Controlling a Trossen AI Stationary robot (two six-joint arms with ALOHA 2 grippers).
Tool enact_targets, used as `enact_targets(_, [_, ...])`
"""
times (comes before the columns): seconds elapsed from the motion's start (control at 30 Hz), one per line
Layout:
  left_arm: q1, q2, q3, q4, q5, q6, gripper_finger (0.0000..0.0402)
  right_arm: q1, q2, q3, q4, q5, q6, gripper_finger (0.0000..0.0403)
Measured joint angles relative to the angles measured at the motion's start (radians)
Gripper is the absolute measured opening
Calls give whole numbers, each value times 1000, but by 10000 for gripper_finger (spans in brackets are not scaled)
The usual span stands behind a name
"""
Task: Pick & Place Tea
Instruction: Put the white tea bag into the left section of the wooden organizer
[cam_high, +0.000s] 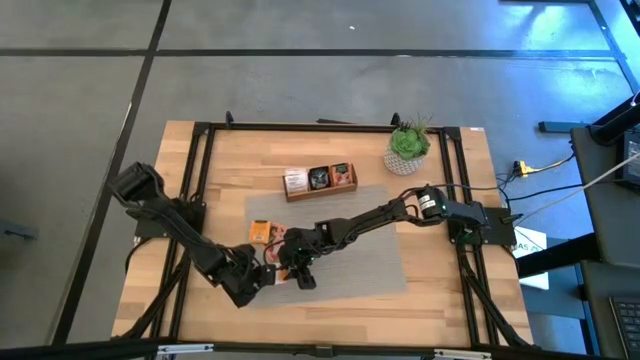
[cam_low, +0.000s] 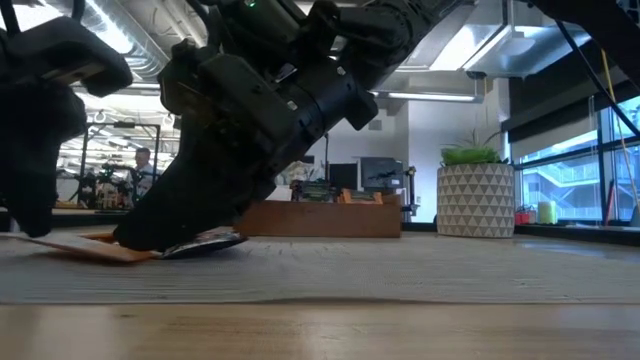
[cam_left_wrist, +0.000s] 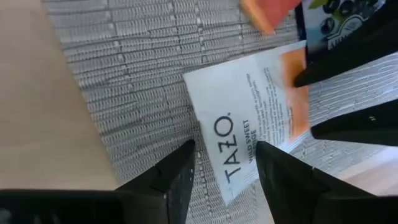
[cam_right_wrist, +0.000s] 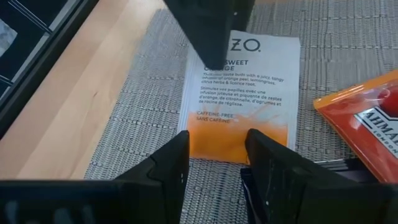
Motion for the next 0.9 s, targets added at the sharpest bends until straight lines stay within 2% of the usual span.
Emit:
enact_targets(0.3, [-1, -7, -3, 38, -52, -3, 148, 0, 0, -1, 0, 0, 0, 166])
enact_targets(0.9, [0, -10, -3, 35, -46, 13, 54, 0, 0, -1, 1, 1, -4, 166])
